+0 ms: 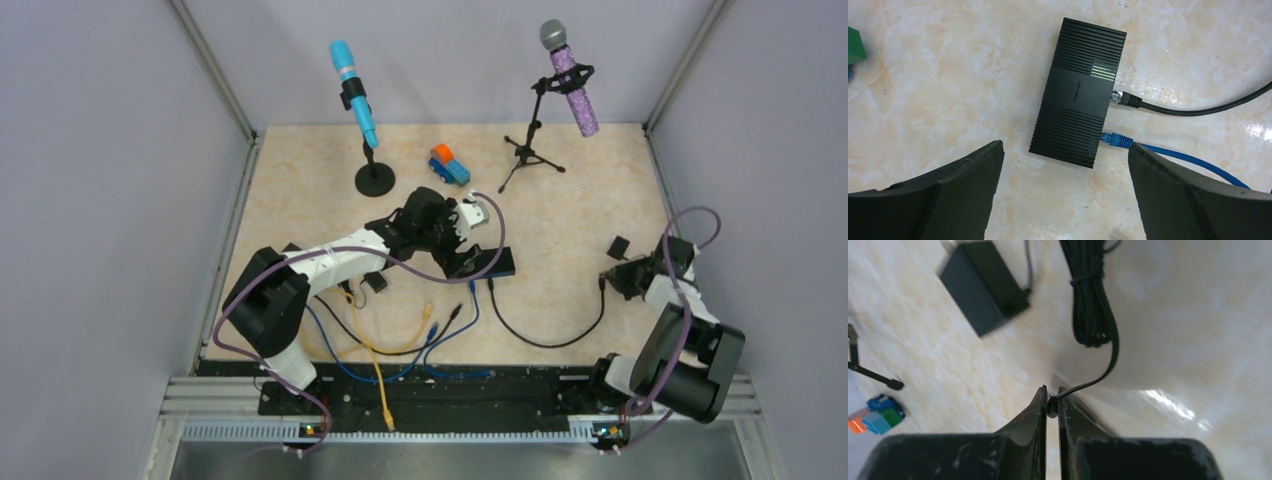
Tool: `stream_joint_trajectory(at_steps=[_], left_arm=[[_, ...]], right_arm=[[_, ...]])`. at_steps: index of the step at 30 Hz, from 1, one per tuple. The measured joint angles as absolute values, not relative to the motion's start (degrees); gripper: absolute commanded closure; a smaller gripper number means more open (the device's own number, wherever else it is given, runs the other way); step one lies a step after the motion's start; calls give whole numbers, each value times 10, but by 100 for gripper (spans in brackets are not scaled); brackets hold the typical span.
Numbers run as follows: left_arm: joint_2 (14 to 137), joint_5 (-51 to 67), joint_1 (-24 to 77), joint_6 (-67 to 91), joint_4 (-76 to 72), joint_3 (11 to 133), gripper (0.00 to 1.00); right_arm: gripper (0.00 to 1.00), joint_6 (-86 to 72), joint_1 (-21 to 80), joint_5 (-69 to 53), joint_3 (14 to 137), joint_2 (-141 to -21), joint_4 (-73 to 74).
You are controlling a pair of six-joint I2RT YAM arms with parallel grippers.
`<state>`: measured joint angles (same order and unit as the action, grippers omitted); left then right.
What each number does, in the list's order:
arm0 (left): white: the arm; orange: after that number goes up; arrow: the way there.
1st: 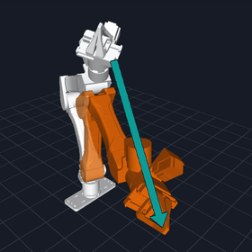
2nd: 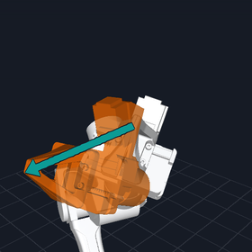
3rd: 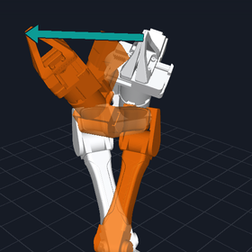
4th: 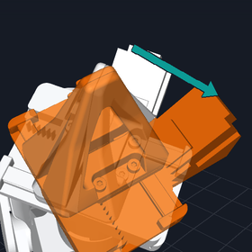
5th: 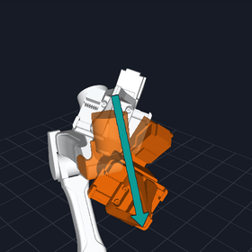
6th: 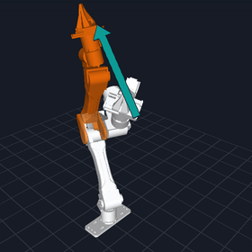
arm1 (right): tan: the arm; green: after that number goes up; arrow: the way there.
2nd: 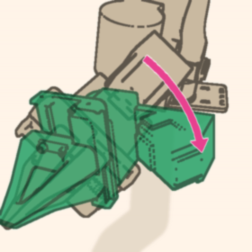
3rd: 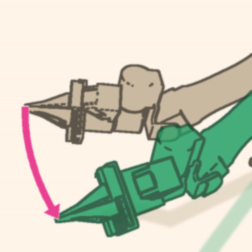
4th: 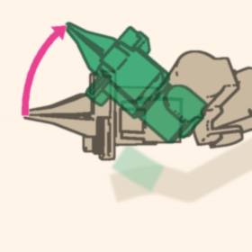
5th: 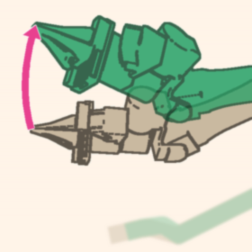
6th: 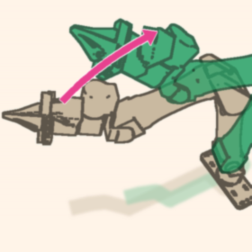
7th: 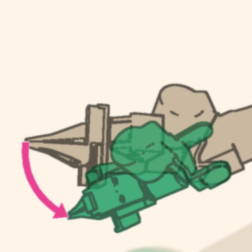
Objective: Pull the plug from the switch port
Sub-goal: Place the power at the center of the board.
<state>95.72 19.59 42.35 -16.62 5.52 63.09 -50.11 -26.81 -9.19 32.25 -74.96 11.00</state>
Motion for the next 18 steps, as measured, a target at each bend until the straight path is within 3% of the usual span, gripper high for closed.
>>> stream_joint_trajectory(at_steps=[7,18], left_arm=[[957,196,423,-166,65,632,1],[957,196,424,-166,72,636,1]], right_arm=[[100,-549,-254,-132,217,-673,67],[100,-633,-146,-157,324,-822,-18]])
